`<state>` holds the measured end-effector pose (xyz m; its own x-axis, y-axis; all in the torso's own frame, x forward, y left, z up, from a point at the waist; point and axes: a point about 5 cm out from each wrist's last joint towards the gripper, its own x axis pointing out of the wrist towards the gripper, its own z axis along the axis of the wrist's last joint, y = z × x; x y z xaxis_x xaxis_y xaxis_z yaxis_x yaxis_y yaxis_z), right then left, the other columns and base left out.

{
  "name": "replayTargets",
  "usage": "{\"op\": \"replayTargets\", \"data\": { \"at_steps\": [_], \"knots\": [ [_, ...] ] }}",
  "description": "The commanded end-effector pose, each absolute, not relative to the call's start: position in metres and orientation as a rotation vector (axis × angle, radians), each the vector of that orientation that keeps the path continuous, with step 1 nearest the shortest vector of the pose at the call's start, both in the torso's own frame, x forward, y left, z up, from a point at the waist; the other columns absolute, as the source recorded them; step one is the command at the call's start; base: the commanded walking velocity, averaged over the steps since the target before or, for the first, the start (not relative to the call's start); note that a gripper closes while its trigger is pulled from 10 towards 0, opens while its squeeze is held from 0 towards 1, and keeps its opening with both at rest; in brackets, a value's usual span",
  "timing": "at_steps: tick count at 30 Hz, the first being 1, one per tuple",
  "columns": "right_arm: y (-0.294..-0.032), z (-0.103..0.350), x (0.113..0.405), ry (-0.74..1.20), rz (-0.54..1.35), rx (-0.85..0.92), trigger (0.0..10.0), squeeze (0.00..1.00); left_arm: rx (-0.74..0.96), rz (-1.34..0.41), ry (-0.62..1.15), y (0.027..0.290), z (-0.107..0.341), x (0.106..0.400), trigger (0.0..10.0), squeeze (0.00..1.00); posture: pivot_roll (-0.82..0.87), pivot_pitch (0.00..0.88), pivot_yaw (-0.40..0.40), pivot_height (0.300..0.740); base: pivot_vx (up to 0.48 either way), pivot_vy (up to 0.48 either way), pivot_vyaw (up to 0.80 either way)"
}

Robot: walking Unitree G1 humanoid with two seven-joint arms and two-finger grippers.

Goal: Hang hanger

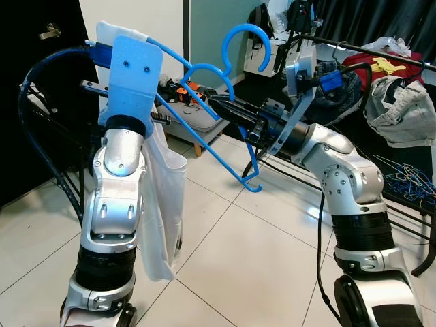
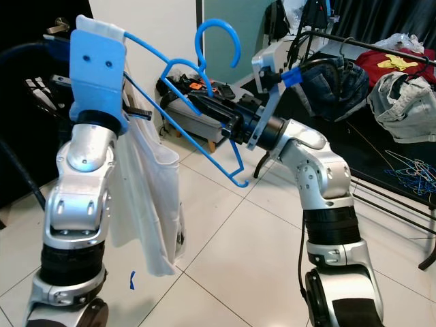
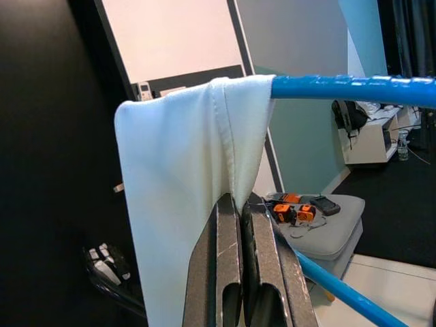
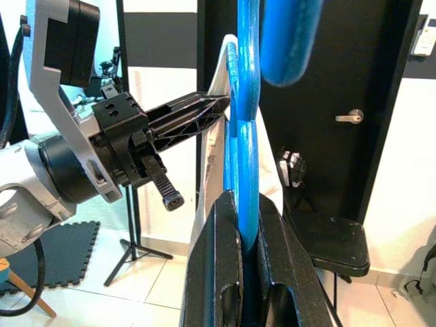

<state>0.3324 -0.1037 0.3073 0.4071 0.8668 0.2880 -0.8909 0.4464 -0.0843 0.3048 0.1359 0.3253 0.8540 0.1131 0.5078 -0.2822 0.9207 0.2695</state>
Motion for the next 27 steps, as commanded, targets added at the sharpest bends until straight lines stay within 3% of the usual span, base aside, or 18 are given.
{"op": "replayTargets", "data": {
  "at_steps": [1,7,8,9,21,27],
  "knots": [
    [-0.104,0.308,0.332,-0.324,1.093,0.072,10.0,0.00,0.356,0.211,-0.508,0.136,0.327,0.304,0.0,0.00,-0.03,0.000,-0.028,0.740,0.000,0.000,0.00],
    [-0.103,0.305,0.333,-0.310,1.079,0.059,10.0,0.00,0.338,0.179,-0.539,0.131,0.331,0.303,0.0,0.00,-0.03,0.000,-0.030,0.740,0.000,0.000,0.00],
    [-0.103,0.305,0.333,-0.310,1.078,0.059,10.0,0.00,0.335,0.171,-0.545,0.129,0.332,0.303,1.8,0.00,-0.03,0.000,-0.030,0.740,0.000,0.000,0.00],
    [-0.103,0.306,0.334,-0.312,1.071,0.061,10.0,0.00,0.332,0.158,-0.551,0.127,0.333,0.303,10.0,0.00,-0.03,0.000,-0.032,0.740,0.000,0.000,0.00],
    [-0.110,0.306,0.344,-0.297,0.982,0.052,10.0,0.00,0.353,0.118,-0.551,0.120,0.334,0.301,10.0,0.00,-0.03,0.000,-0.033,0.740,0.000,0.000,0.00],
    [-0.110,0.305,0.346,-0.292,0.958,0.055,10.0,0.00,0.321,-0.012,-0.562,0.103,0.333,0.302,10.0,0.00,-0.03,0.000,-0.031,0.740,0.000,0.000,0.00]
  ]
}}
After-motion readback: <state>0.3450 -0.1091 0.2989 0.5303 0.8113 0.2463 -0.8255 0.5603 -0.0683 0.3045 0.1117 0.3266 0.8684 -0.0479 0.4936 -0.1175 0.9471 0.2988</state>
